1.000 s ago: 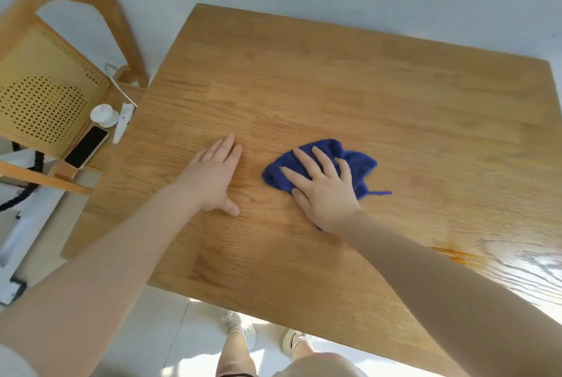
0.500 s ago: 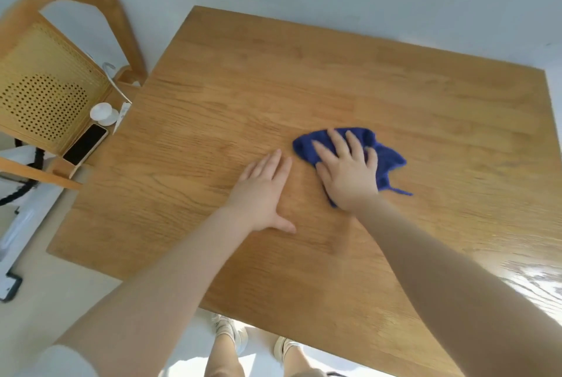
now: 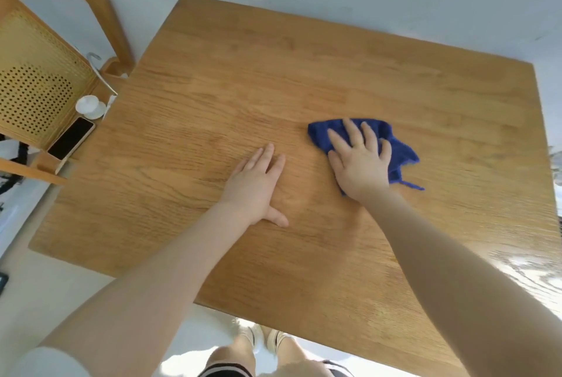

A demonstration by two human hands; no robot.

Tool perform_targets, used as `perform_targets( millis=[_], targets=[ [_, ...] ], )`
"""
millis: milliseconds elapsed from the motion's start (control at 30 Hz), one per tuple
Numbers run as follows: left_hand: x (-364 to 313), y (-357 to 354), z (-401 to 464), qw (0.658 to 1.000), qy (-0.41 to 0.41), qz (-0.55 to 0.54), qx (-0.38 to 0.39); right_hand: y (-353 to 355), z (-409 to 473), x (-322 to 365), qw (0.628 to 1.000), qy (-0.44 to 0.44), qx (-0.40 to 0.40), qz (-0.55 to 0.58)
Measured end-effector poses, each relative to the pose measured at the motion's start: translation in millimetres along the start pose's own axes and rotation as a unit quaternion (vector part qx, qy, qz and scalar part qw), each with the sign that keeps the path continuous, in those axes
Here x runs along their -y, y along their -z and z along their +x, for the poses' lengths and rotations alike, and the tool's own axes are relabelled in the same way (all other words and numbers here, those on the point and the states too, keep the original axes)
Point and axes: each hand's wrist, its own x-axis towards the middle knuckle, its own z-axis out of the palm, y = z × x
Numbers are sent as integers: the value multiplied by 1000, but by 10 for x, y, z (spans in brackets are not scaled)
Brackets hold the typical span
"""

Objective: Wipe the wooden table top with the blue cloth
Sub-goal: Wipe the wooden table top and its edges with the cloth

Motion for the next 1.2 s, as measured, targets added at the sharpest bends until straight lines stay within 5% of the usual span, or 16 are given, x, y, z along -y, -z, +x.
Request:
perform_targets(
  millis=[100, 267, 433, 500, 667, 767, 933, 1000, 1200],
  targets=[
    [10, -4, -3, 1000, 0, -6, -11, -162, -571, 155, 994, 109, 3, -25],
    [-10, 8, -22, 1000, 4, -1, -3, -83, -549, 126, 987, 147, 54, -32],
    [-27, 25, 30, 1000, 12, 15, 13, 90, 121, -17, 997, -63, 51, 10],
    [-25, 17, 28, 1000, 16, 7, 16, 69, 31, 90, 996, -77, 45, 16],
    [8, -16, 27, 1000, 14, -11, 7, -144, -799, 377, 995, 92, 43, -23],
    [-12, -5, 25, 1000, 13, 3, 3, -41, -701, 217, 989, 122, 76, -36],
    [6, -5, 20, 1000, 13, 2, 11, 37, -243, 9, 994, -95, 53, -6],
    [3, -4, 19, 1000, 13, -3, 14, 7, -323, 120, 992, -120, 45, 8],
    [-3, 14, 32, 1000, 8, -12, 10, -128, -893, 333, 997, 41, 61, -25]
  ],
)
